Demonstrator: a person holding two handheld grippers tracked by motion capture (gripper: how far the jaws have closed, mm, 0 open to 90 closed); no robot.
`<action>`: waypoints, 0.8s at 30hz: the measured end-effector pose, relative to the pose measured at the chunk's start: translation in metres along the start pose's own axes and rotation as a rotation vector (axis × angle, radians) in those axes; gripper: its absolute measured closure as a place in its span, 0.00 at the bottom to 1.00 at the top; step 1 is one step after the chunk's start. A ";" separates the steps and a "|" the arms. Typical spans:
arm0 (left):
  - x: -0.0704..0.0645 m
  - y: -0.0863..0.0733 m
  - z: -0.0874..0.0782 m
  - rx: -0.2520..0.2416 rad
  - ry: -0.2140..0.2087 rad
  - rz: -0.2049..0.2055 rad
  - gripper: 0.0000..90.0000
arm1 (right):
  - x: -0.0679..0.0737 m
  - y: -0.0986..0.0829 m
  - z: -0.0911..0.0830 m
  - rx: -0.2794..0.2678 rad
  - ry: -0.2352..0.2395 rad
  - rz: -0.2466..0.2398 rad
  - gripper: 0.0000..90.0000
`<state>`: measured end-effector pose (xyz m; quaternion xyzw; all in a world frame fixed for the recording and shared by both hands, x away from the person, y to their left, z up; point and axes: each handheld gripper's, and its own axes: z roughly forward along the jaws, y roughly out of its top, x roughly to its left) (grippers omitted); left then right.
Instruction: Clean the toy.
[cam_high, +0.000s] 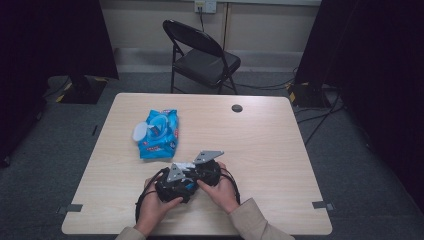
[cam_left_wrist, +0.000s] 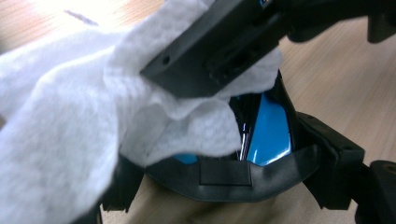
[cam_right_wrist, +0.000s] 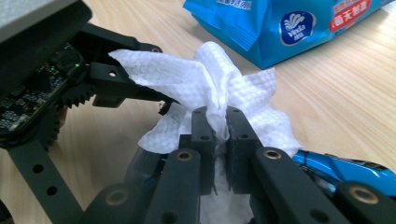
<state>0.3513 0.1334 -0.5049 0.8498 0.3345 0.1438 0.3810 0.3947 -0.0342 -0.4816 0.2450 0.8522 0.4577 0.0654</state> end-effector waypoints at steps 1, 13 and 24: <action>0.000 0.000 0.000 0.000 0.001 0.000 0.27 | -0.001 0.000 -0.001 0.000 -0.007 0.002 0.94; 0.000 0.000 0.000 0.000 0.002 0.000 0.27 | -0.024 -0.004 -0.013 -0.022 -0.075 0.064 0.94; -0.001 0.000 0.000 -0.002 0.003 -0.004 0.27 | -0.058 -0.022 -0.027 -0.029 -0.167 0.146 0.94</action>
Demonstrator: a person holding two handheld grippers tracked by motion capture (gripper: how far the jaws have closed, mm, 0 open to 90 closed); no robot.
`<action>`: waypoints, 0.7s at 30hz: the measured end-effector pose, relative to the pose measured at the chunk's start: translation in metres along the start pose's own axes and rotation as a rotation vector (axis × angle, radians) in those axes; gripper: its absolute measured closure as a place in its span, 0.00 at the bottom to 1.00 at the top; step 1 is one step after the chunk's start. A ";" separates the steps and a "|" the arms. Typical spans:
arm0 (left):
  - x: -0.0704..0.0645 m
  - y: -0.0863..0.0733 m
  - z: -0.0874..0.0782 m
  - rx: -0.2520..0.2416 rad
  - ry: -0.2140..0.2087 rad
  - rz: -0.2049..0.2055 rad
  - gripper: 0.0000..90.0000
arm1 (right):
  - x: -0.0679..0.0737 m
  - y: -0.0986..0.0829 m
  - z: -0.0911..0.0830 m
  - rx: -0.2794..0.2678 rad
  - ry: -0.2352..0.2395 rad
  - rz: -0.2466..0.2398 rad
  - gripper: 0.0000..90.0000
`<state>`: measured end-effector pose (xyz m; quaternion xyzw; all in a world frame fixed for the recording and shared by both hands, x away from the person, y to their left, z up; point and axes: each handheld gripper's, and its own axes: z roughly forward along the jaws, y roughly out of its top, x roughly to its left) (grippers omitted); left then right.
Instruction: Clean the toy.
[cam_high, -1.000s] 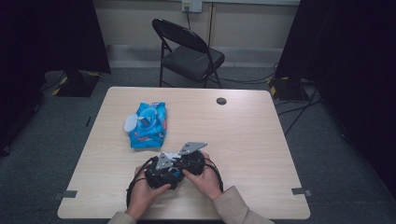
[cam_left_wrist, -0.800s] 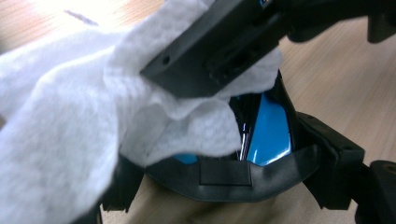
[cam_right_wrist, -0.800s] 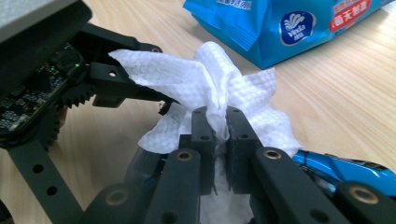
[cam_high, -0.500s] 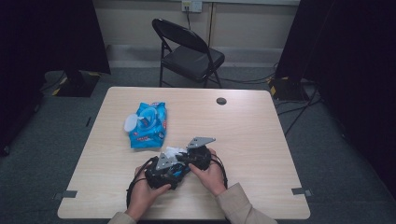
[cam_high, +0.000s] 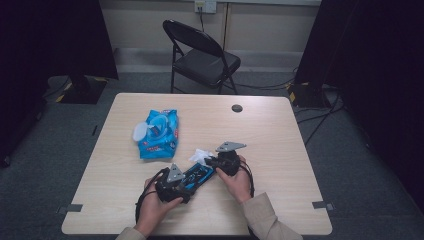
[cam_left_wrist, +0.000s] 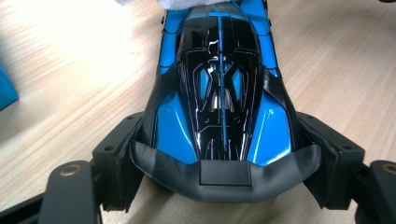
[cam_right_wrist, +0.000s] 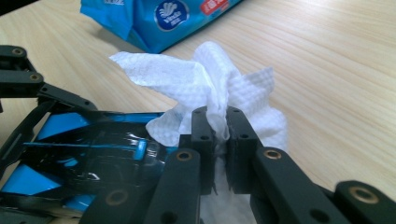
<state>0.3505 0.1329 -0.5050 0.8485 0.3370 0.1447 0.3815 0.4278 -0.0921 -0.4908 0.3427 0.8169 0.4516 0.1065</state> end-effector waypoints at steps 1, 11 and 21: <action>0.000 0.000 0.000 0.000 0.000 0.000 0.27 | -0.002 -0.001 0.000 -0.004 0.003 0.006 0.94; 0.000 0.000 0.000 0.000 0.001 -0.001 0.27 | -0.007 -0.003 -0.003 -0.004 -0.029 0.009 0.94; 0.000 0.000 0.000 0.001 0.001 -0.002 0.27 | -0.012 -0.006 -0.006 -0.001 -0.061 0.016 0.94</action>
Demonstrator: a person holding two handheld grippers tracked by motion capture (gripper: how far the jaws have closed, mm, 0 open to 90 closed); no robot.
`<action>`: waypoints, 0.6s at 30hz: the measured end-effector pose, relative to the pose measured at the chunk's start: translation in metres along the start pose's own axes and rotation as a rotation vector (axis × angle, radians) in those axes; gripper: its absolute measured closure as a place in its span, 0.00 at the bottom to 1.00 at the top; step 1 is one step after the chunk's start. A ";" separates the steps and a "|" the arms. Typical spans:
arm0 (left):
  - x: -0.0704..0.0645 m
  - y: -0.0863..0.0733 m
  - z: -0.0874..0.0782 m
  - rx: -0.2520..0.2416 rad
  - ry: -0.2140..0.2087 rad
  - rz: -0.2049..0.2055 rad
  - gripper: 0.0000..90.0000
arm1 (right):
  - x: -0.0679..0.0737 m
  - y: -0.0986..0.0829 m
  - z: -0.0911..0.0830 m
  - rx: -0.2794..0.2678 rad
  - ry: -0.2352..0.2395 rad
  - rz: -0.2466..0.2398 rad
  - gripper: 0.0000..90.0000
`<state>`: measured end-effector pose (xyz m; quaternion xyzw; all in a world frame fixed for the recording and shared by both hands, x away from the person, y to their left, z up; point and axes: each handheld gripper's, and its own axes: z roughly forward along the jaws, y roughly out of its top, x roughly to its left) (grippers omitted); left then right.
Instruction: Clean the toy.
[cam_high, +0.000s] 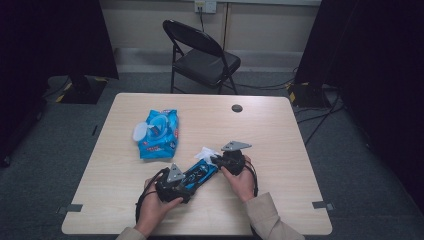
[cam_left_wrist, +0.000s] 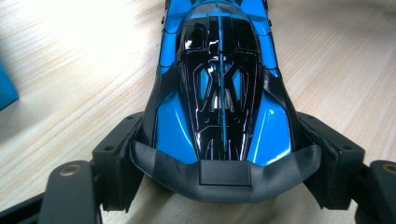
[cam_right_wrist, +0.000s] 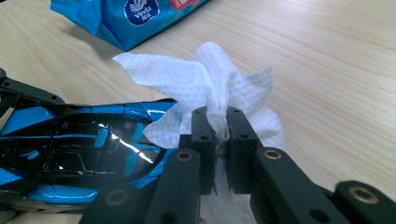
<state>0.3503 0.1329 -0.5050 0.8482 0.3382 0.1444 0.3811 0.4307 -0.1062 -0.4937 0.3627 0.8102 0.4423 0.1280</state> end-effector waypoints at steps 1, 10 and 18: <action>0.000 0.000 0.000 0.001 0.001 0.000 0.27 | -0.001 0.000 0.000 0.001 -0.003 0.002 0.94; 0.000 0.000 0.000 0.001 0.000 0.000 0.27 | -0.007 -0.004 -0.004 0.029 -0.025 0.001 0.94; -0.003 0.001 0.001 0.011 0.005 -0.004 0.22 | -0.010 -0.008 -0.014 0.039 -0.034 0.000 0.94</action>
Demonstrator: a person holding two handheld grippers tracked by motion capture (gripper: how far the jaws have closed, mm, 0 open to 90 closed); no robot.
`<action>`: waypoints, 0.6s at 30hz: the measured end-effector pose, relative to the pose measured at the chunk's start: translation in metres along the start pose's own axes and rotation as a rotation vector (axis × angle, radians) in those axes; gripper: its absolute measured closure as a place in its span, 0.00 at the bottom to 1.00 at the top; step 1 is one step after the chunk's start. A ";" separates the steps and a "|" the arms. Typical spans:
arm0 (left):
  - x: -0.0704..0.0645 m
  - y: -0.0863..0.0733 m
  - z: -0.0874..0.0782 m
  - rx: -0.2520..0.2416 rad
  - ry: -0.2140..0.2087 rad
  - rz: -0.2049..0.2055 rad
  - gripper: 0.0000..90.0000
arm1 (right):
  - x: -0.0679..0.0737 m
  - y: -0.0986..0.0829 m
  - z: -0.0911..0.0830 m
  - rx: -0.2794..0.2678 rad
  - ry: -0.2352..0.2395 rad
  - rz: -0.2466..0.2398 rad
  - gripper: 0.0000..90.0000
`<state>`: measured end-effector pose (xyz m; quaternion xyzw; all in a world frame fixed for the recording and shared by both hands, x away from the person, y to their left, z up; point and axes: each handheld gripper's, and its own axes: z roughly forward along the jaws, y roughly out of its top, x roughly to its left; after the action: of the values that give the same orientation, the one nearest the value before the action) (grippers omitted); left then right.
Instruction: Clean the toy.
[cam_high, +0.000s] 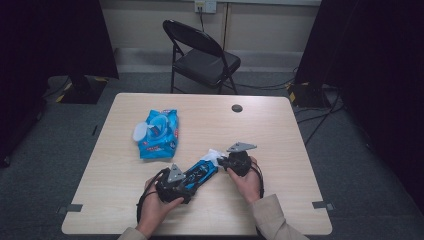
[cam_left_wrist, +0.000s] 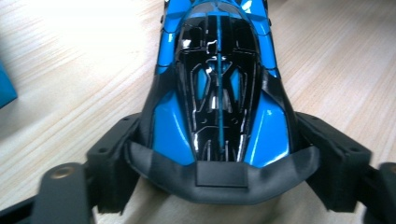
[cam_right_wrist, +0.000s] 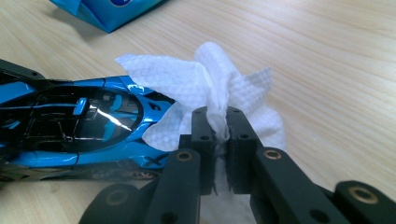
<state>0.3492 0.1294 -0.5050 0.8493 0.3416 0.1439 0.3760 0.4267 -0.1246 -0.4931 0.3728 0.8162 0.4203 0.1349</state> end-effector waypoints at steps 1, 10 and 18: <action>-0.002 0.001 0.001 0.000 0.001 -0.002 0.20 | -0.001 0.000 -0.002 -0.006 0.001 0.007 0.94; 0.000 0.008 -0.007 -0.015 -0.003 -0.014 0.20 | -0.004 -0.003 -0.023 -0.031 0.009 0.029 0.94; 0.006 0.030 -0.022 -0.081 -0.027 -0.007 0.29 | -0.007 -0.009 -0.038 -0.037 0.016 0.044 0.93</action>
<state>0.3568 0.1306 -0.4680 0.8340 0.3334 0.1448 0.4152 0.4072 -0.1550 -0.4778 0.3848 0.8008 0.4413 0.1261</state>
